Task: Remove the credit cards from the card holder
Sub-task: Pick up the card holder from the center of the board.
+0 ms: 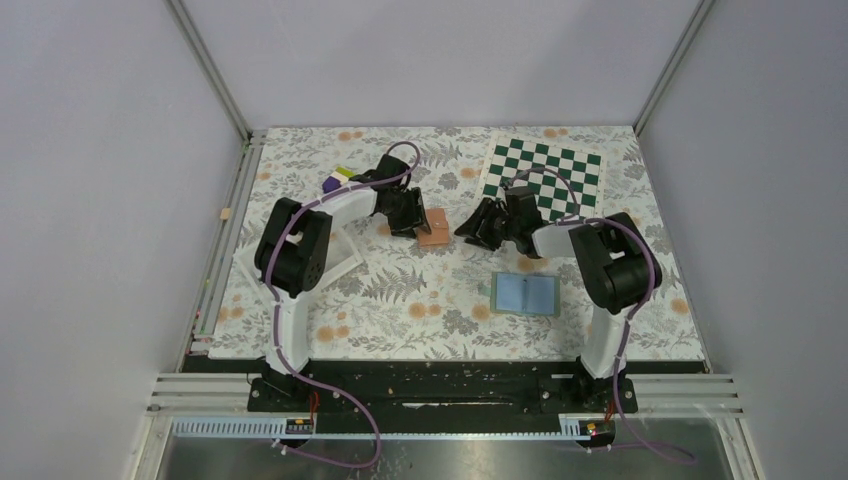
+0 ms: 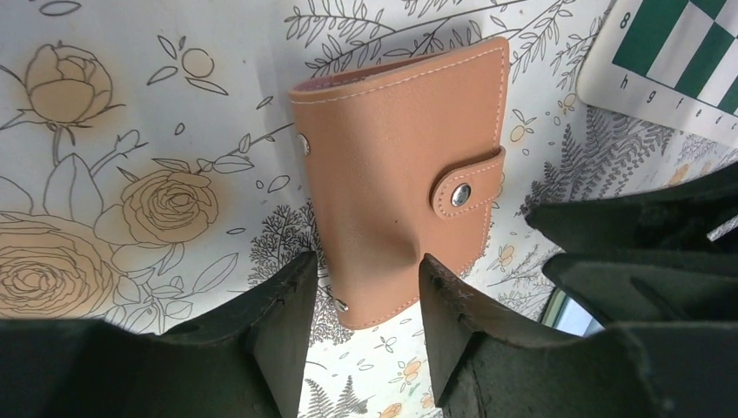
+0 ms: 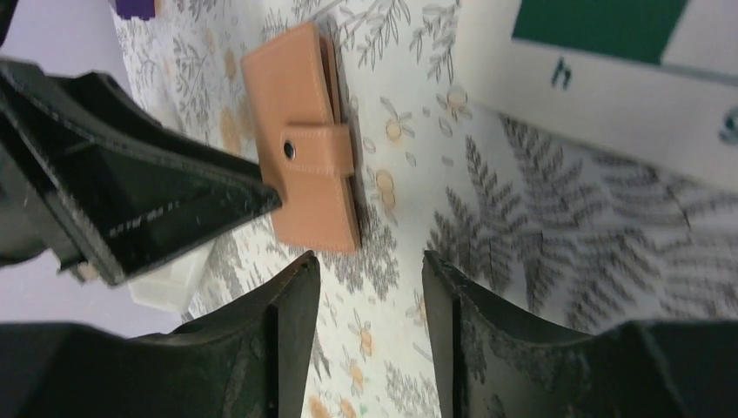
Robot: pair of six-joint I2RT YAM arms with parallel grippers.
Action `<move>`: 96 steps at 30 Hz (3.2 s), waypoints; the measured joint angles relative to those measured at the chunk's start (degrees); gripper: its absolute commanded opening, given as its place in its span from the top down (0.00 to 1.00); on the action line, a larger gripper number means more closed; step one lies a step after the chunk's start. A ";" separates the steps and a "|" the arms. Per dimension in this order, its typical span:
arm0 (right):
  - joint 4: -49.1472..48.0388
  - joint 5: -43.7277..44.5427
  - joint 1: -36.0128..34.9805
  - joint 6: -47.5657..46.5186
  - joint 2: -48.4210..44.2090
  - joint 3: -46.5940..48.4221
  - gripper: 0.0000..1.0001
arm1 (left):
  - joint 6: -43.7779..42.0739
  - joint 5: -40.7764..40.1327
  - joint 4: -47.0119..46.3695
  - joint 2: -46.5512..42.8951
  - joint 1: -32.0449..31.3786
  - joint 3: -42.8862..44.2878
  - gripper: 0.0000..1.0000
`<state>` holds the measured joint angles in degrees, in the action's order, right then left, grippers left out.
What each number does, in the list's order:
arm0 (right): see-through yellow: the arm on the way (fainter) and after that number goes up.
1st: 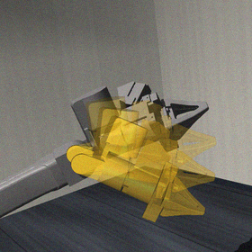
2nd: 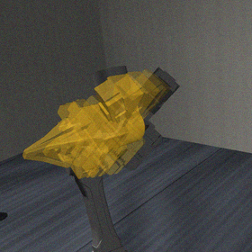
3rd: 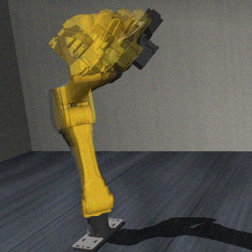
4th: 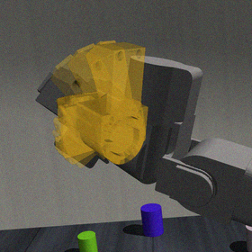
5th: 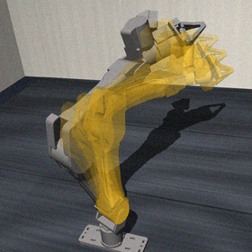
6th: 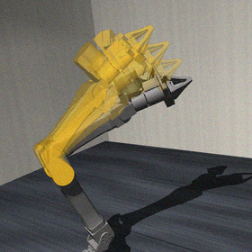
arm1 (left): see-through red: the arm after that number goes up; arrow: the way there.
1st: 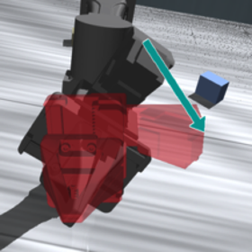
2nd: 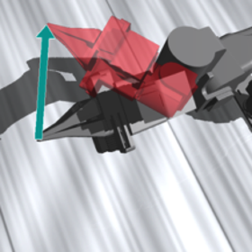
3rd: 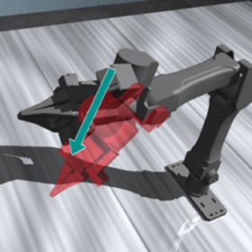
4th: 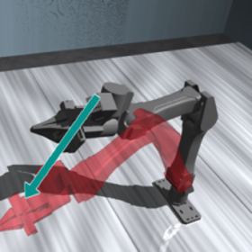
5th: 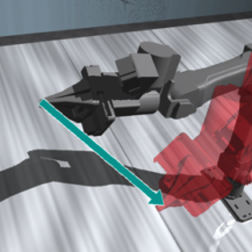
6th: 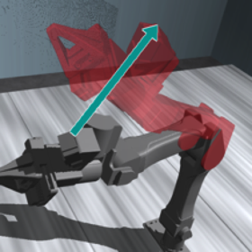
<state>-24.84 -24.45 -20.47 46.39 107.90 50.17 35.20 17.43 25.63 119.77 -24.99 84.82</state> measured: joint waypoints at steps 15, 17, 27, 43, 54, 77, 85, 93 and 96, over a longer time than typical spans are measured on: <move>-10.60 -5.18 -2.47 9.01 9.81 4.70 0.70 | 1.81 3.91 -2.62 -1.75 0.31 -4.55 0.66; -11.74 -5.18 -2.45 9.92 9.81 3.26 0.90 | 2.27 4.55 -3.52 -2.32 0.55 -5.75 0.66; -15.82 -8.04 -1.88 11.89 3.50 -4.72 1.00 | 4.46 7.76 -7.80 -10.93 0.61 -17.05 0.45; -13.14 -15.72 2.10 11.50 -30.18 -16.13 1.00 | 17.27 21.53 -33.40 -33.42 2.82 -34.01 0.29; -7.87 -15.74 2.10 13.16 -45.86 -15.30 1.00 | 30.97 20.70 -52.02 -45.38 1.92 -45.48 0.23; -7.45 -15.78 0.92 18.40 -54.82 -15.19 1.00 | 52.65 10.99 -94.18 -32.37 -8.76 -48.87 0.45; -3.23 -17.05 0.90 17.07 -56.54 -18.84 1.00 | 55.23 9.68 -99.82 -31.23 -8.74 -50.53 0.81; 7.08 -16.50 0.79 12.31 -58.71 -16.83 0.60 | 55.23 10.23 -100.24 -31.26 -8.94 -51.93 1.00; 17.79 -13.22 0.66 6.80 -61.22 -13.40 0.52 | 54.58 10.23 -98.29 -31.71 -8.96 -52.83 1.00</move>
<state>-7.05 -37.67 -19.81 53.19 46.68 36.77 89.78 27.66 -72.66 88.05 -33.95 31.99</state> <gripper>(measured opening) 0.410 0.081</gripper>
